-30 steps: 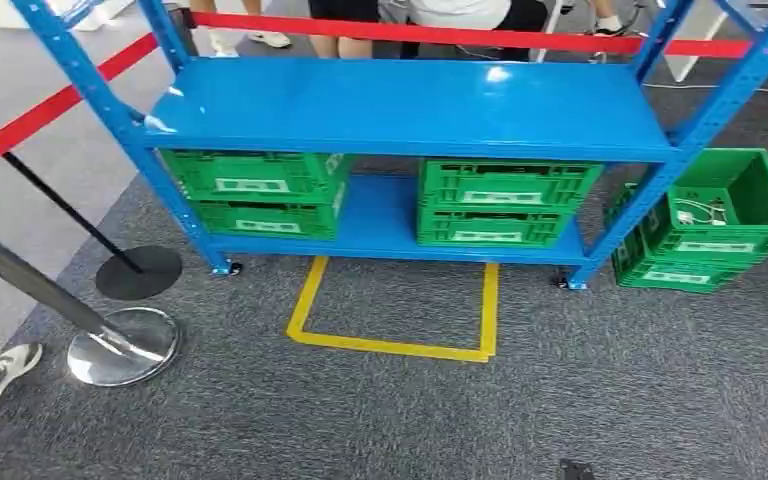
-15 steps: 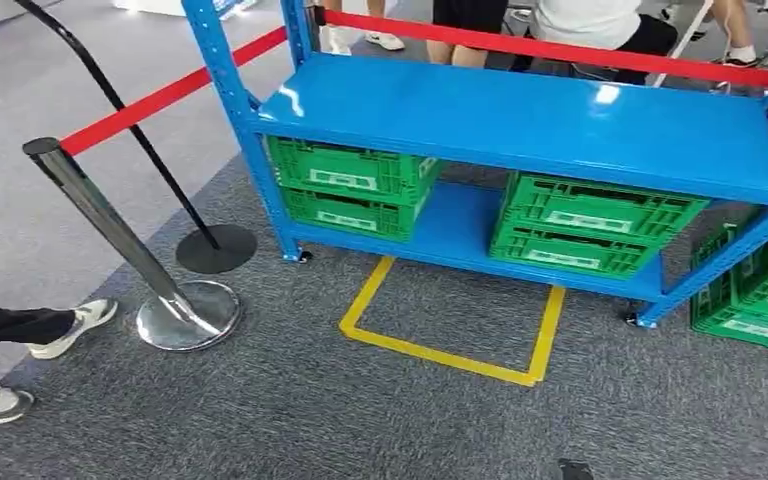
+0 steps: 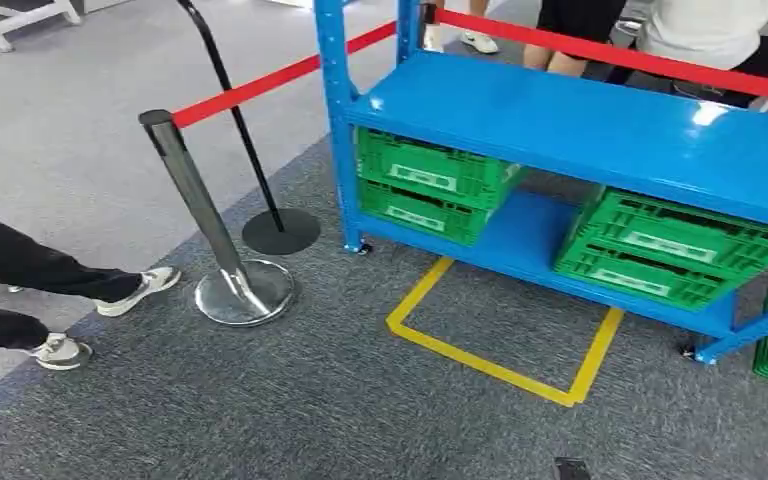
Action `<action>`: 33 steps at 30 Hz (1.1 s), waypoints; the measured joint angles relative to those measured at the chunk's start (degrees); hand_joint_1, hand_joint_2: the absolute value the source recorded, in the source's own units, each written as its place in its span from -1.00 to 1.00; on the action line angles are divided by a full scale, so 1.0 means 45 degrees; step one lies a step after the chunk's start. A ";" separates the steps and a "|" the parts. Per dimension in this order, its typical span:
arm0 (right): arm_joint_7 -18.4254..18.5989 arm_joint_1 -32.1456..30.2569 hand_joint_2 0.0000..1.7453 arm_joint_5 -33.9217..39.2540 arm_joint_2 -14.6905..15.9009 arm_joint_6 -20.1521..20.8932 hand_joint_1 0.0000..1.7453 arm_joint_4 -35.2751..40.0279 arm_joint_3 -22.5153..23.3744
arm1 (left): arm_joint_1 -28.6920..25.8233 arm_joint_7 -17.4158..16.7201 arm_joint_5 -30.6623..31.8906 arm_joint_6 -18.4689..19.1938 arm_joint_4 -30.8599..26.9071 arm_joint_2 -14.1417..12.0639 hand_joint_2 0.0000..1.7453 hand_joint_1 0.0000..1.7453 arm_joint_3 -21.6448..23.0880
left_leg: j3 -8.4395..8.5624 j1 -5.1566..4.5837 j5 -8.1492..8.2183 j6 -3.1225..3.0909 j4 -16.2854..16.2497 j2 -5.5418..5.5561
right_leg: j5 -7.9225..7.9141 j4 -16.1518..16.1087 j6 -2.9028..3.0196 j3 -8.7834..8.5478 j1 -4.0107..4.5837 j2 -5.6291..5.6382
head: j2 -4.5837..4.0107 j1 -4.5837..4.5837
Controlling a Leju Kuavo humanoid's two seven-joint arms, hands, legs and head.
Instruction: Take the parts from the cabinet and place them on the table.
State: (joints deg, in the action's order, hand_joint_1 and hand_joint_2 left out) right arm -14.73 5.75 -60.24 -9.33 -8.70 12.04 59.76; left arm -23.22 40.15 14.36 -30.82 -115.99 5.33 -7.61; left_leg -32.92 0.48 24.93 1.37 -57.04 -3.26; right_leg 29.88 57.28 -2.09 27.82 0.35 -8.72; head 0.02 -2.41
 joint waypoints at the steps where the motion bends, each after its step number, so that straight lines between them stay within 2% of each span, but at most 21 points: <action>1: 0.0000 0.0018 1.00 -0.0005 0.0000 -0.0010 -1.00 0.0000 -0.0005 | 0.0009 0.0000 -0.0010 -0.0078 -0.0029 -0.0015 1.00 1.00 0.0004 | 0.0046 0.0068 -0.0072 -0.0122 0.0064 0.0205 | 0.0055 -0.0004 -0.0099 -0.0083 -0.0020 -0.0128 | 0.0000 -0.0009; 3: 0.0004 0.0040 1.00 -0.0019 0.0000 -0.0024 -1.00 0.0000 -0.0010 | 0.0030 0.0000 -0.0039 -0.0166 -0.0078 -0.0015 1.00 1.00 0.0005 | 0.0012 0.0107 -0.0133 -0.0289 0.0078 0.0472 | 0.0748 0.0911 -0.0210 0.0309 -0.0115 0.1355 | 0.0000 0.0151; 4: 0.0010 0.0019 1.00 -0.0019 0.0000 -0.0024 -1.00 0.0000 -0.0010 | 0.0070 0.0000 -0.0078 -0.0200 -0.0078 -0.0019 1.00 1.00 0.0005 | -0.0024 0.0098 -0.0154 -0.0362 0.0078 0.0660 | 0.1327 0.2029 -0.0224 0.0835 -0.0108 0.1719 | 0.0000 0.0156; 6: 0.0039 -0.0057 1.00 -0.0029 0.0000 -0.0024 -1.00 -0.0005 -0.0010 | 0.0059 0.0000 -0.0280 -0.0167 -0.0078 -0.0024 1.00 1.00 0.0009 | -0.0090 0.0024 -0.0180 -0.0435 0.0074 0.1063 | 0.2047 0.4110 -0.0183 0.1940 -0.0096 0.1913 | 0.0000 0.0195; 8: 0.0039 -0.0083 1.00 -0.0034 0.0000 -0.0029 -1.00 -0.0005 -0.0005 | 0.0052 0.0000 -0.1031 0.0458 -0.0078 -0.0020 1.00 1.00 0.0000 | -0.0098 -0.0048 -0.0213 -0.0466 0.0071 0.1490 | 0.1510 0.3903 -0.0058 0.2027 -0.0065 0.1929 | 0.0000 0.0190; 10: 0.0029 -0.0055 1.00 -0.0034 0.0000 -0.0024 -1.00 -0.0005 -0.0010 | 0.0057 0.0000 -0.1770 0.1298 -0.0078 0.0039 1.00 1.00 -0.0054 | -0.0081 -0.0089 -0.0252 -0.0447 0.0071 0.1862 | 0.0308 0.1889 0.0137 0.1166 -0.0004 0.2178 | 0.0000 0.0190; 11: 0.0019 -0.0038 1.00 -0.0034 0.0004 -0.0024 -1.00 -0.0005 -0.0005 | 0.0066 0.0000 -0.2078 0.1679 -0.0078 0.0097 1.00 1.00 -0.0112 | -0.0087 -0.0059 -0.0280 -0.0426 0.0071 0.2023 | -0.0262 0.0629 0.0300 0.0572 0.0035 0.2782 | 0.0000 0.0200; 12: 0.0015 -0.0016 1.00 -0.0029 0.0078 -0.0029 -1.00 0.0005 -0.0010 | 0.0079 0.0000 -0.2245 0.1831 -0.0078 0.0151 1.00 1.00 -0.0151 | -0.0121 -0.0114 -0.0291 -0.0351 0.0027 0.2131 | -0.0194 0.0195 0.0370 0.0441 0.0062 0.3330 | 0.0000 0.0170; 14: -0.0005 -0.0008 1.00 -0.0024 0.0058 -0.0044 -1.00 0.0000 -0.0010 | 0.0091 0.0000 -0.2414 0.2030 -0.0078 0.0204 1.00 1.00 -0.0287 | -0.0218 -0.0057 -0.0349 -0.0221 0.0056 0.2363 | -0.0276 0.0146 0.0342 0.0468 0.0138 0.3001 | 0.0000 0.0224; 16: -0.0005 -0.0022 1.00 -0.0019 0.0053 -0.0078 -1.00 0.0000 -0.0005 | 0.0072 0.0000 -0.2516 0.2156 -0.0083 0.0282 1.00 1.00 -0.0462 | -0.0271 -0.0042 -0.0476 -0.0031 0.0167 0.2719 | -0.0398 0.0020 0.0476 0.0271 0.0107 0.2696 | 0.0000 0.0244; 17: -0.0005 -0.0015 1.00 -0.0019 0.0014 -0.0078 -1.00 0.0000 -0.0010 | 0.0044 0.0000 -0.2521 0.2244 -0.0102 0.0306 1.00 1.00 -0.0525 | -0.0283 -0.0030 -0.0430 -0.0036 0.0080 0.2471 | -0.0535 -0.0134 0.0530 0.0249 0.0006 0.2501 | 0.0000 0.0234; 19: -0.0039 -0.0040 1.00 -0.0019 0.0014 -0.0087 -1.00 0.0005 -0.0005 | 0.0149 0.0000 -0.2507 0.2433 -0.0141 0.0350 1.00 1.00 -0.0642 | -0.0923 -0.0109 0.0536 0.0098 -0.1184 0.1248 | -0.0586 -0.0176 0.0600 0.0254 0.0019 0.2136 | 0.0000 0.0156; 22: -0.0005 -0.0121 1.00 0.0000 0.0014 -0.0107 -1.00 0.0005 -0.0005 | 0.0213 0.0000 -0.2463 0.2549 -0.0141 0.0515 1.00 1.00 -0.0729 | -0.2133 0.0025 0.1526 0.0299 -0.3704 0.0867 | -0.0561 -0.0170 0.0592 0.0317 0.0008 0.1492 | 0.0000 0.0161; 23: -0.0024 -0.0118 1.00 0.0039 0.0014 -0.0117 -1.00 0.0005 0.0000 | 0.0218 0.0000 -0.2463 0.2554 -0.0141 0.0564 1.00 1.00 -0.0773 | -0.2061 0.0093 0.1323 0.0356 -0.3609 0.0848 | -0.0551 -0.0168 0.0575 0.0328 -0.0014 0.1276 | 0.0000 0.0166; 25: -0.0112 -0.0054 1.00 0.0102 0.0014 -0.0112 -1.00 0.0000 0.0000 | 0.0262 0.0000 -0.2575 0.2622 -0.0146 0.0617 1.00 1.00 -0.0826 | -0.1099 0.0178 0.0348 0.0462 -0.1887 0.0644 | -0.0496 -0.0163 0.0462 0.0290 -0.0095 0.0929 | 0.0000 0.0171; 26: -0.0126 -0.0004 1.00 0.0141 0.0014 -0.0112 -1.00 0.0005 0.0000 | 0.0291 0.0000 -0.2657 0.2666 -0.0146 0.0641 1.00 1.00 -0.0850 | -0.0407 0.0204 -0.0103 0.0535 -0.0721 0.0266 | -0.0447 -0.0143 0.0377 0.0237 -0.0142 0.0801 | 0.0000 0.0161; 27: -0.0126 0.0050 1.00 0.0160 0.0073 -0.0126 -1.00 0.0034 0.0000 | 0.0365 0.0000 -0.2682 0.2715 -0.0146 0.0670 1.00 1.00 -0.0870 | 0.0086 0.0208 -0.0170 0.0601 0.0114 -0.0498 | -0.0364 -0.0092 0.0237 0.0243 -0.0028 0.0694 | 0.0000 0.0117; 28: -0.0107 0.0070 1.00 0.0170 0.0087 -0.0131 -1.00 0.0044 0.0000 | 0.0499 -0.0005 -0.2677 0.2748 -0.0150 0.0704 1.00 1.00 -0.0870 | 0.0064 0.0205 -0.0200 0.0344 0.0132 -0.0242 | -0.0240 -0.0042 0.0132 0.0300 0.0004 0.0583 | 0.0000 0.0074; 29: -0.0107 0.0129 1.00 0.0170 0.0092 -0.0141 -1.00 0.0044 0.0000 | 0.0528 0.0000 -0.2657 0.2753 -0.0151 0.0753 1.00 1.00 -0.0870 | 0.0046 0.0160 -0.0134 0.0167 0.0124 -0.0062 | -0.0221 -0.0107 0.0062 0.0214 0.0000 0.0449 | 0.0000 0.0258; 32: -0.0131 0.0190 1.00 0.0048 0.0092 -0.0180 -1.00 0.0044 -0.0005 | 0.0551 0.0000 -0.2633 0.2729 -0.0151 0.0835 1.00 1.00 -0.0875 | 0.0013 0.0146 -0.0209 -0.0180 0.0183 0.0406 | -0.0164 -0.0187 -0.0198 0.0015 -0.0134 0.0147 | 0.0000 0.0243; 33: -0.0175 0.0193 1.00 0.0029 0.0092 -0.0214 -1.00 0.0044 -0.0010 | 0.0555 0.0000 -0.2633 0.2729 -0.0146 0.0879 1.00 1.00 -0.0875 | 0.0013 0.0146 -0.0223 -0.0226 0.0183 0.0487 | 0.0128 0.0145 -0.0254 0.0116 -0.0165 0.0909 | 0.0000 0.0307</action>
State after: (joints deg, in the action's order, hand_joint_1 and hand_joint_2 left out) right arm -15.52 6.62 -60.11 -8.92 -9.66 12.24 59.71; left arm -20.72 40.15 2.51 -18.53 -116.65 9.29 -11.54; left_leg -32.87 1.14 23.93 0.36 -56.22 -1.07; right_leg 30.45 57.93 -3.23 28.35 -0.39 -4.63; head 0.02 -1.03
